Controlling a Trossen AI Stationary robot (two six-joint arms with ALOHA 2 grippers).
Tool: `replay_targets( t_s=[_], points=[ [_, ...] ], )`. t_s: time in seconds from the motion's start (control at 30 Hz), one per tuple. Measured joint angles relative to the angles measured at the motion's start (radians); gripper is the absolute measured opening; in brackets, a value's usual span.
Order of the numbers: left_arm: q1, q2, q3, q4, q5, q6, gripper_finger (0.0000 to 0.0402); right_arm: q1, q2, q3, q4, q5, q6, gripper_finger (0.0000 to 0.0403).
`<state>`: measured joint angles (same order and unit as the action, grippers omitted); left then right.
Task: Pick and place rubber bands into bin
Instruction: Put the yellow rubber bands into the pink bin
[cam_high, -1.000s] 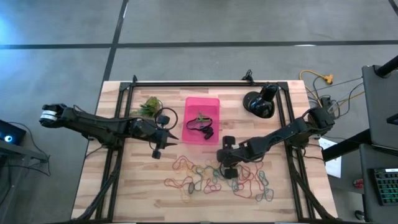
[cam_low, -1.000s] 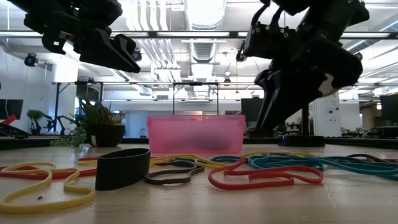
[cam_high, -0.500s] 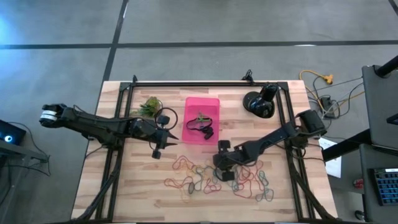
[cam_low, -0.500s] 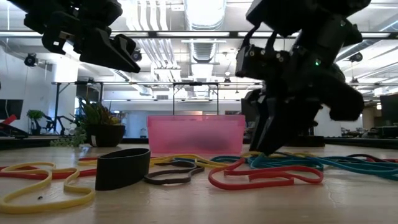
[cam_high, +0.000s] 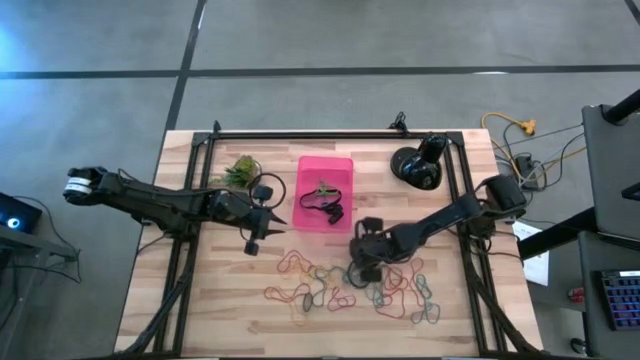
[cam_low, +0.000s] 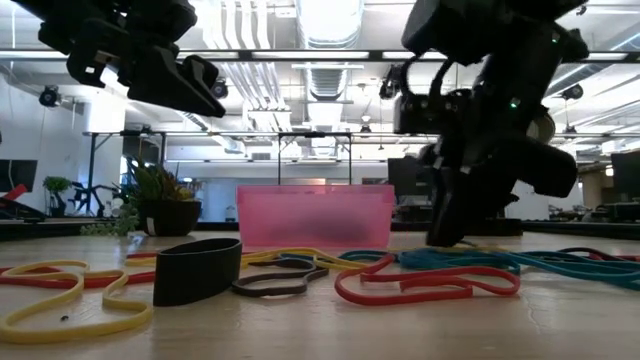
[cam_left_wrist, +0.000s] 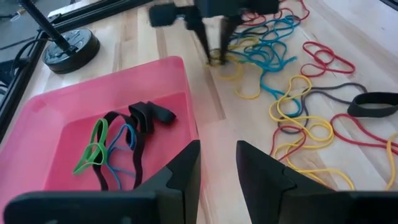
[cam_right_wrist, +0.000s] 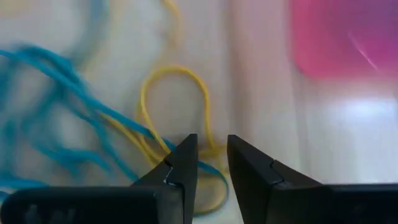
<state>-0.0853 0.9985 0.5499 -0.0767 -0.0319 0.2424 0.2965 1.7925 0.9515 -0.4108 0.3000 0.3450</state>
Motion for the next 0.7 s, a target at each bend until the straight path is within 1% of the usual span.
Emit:
replay_targets(
  t_s=[0.13, 0.23, 0.53, 0.7],
  points=[
    [0.000, 0.000, 0.000, -0.001, 0.000, 0.000, 0.0086, -0.002, -0.017, -0.004, -0.122, 0.064, 0.093, 0.0071],
    [0.000, 0.000, 0.000, -0.001, 0.000, 0.000, 0.0086, -0.004, -0.038, -0.007, -0.152, 0.091, 0.122, 0.0067],
    [0.000, 0.000, 0.000, -0.001, 0.000, 0.000, 0.0086, 0.005, -0.135, -0.004, -0.099, 0.096, 0.092, 0.0069],
    [-0.001, 0.000, 0.000, -0.001, -0.002, -0.001, 0.0086, 0.001, -0.138, -0.019, -0.055, 0.097, 0.049, 0.0069]
  ],
)
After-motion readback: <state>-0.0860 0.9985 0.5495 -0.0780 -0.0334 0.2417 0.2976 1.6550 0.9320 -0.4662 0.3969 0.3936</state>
